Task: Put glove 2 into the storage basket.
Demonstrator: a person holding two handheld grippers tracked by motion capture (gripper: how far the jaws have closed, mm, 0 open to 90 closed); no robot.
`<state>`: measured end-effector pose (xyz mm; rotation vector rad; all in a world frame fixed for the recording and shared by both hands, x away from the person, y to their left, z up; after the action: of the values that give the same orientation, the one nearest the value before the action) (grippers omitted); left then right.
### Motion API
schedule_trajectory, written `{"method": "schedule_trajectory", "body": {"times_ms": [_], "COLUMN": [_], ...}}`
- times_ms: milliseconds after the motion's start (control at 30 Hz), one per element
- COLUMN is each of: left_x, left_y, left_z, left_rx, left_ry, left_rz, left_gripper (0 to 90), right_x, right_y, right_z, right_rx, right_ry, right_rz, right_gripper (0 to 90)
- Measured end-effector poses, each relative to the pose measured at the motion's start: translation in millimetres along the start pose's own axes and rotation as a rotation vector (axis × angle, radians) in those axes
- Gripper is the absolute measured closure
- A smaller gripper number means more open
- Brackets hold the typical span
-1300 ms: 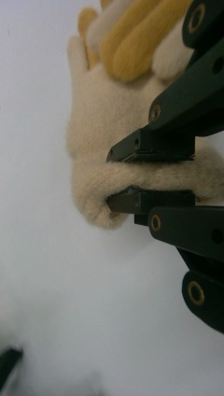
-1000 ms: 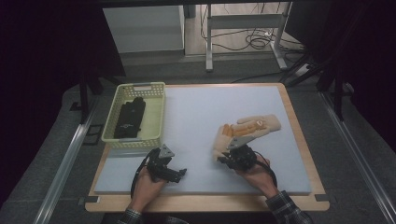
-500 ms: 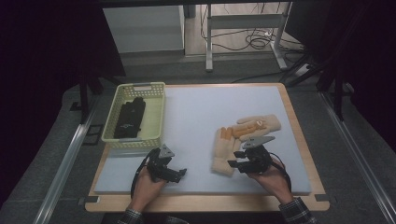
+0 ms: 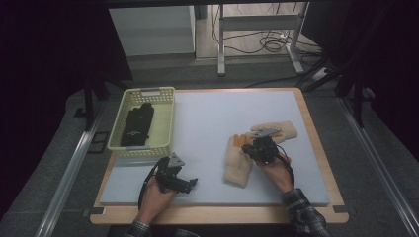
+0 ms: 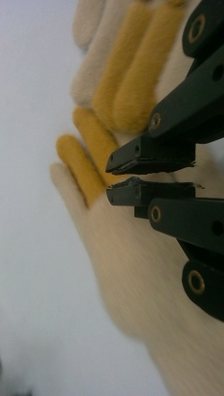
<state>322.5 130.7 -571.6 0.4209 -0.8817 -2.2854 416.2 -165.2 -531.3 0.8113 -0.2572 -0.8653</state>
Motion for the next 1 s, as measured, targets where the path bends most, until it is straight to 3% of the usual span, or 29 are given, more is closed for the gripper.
{"method": "schedule_trajectory", "body": {"times_ms": [67, 233, 300, 467, 600, 767, 900, 1000], "left_x": [0.0, 0.0, 0.0, 0.0, 0.0, -0.3, 0.0, 0.0], "left_y": [0.0, 0.0, 0.0, 0.0, 0.0, 0.0, 0.0, 0.0], "left_z": [0.0, 0.0, 0.0, -0.1, -0.1, 0.0, -0.1, -0.1], "left_rx": [0.0, 0.0, 0.0, 0.0, 0.0, 0.0, 0.0, 0.0], "left_ry": [0.0, -0.001, -0.001, 0.0, -0.001, 0.0, -0.001, -0.001], "left_rz": [0.0, 0.001, 0.0, 0.001, 0.001, -0.004, 0.0, 0.0], "left_gripper": [0.2, 0.1, 0.1, 0.1, 0.1, 0.1, 0.1, 0.1], "right_x": [2.0, -6.7, -15.3, -31.1, -29.8, -27.9, -25.4, -28.7], "right_y": [2.0, 2.8, 2.2, 3.0, 4.4, -4.3, -25.7, -43.6], "right_z": [-10.1, -22.9, -25.6, -28.1, -16.4, 5.4, 25.4, 32.2], "right_rx": [-0.012, -0.017, -0.027, -0.025, -0.002, 0.003, -0.021, -0.049], "right_ry": [-0.007, 0.037, 0.064, 0.051, 0.075, 0.07, 0.066, 0.089], "right_rz": [-0.008, -0.018, 0.002, 0.048, 0.043, 0.051, 0.046, 0.031], "right_gripper": [82.2, 86.2, 87.7, 83.6, 75.0, 76.3, 80.8, 81.4]}}
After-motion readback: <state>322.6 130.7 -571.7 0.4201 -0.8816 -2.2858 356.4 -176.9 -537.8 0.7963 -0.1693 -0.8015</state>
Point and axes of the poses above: each handheld gripper's, and its own axes: z roughly backward along the jaws, y roughly out of its top, x roughly to its right, the point moved 3 cm from there along -z, roughly forward along the jaws, and after that the axes turned 9 degrees about -z, right-handed, at the moved point
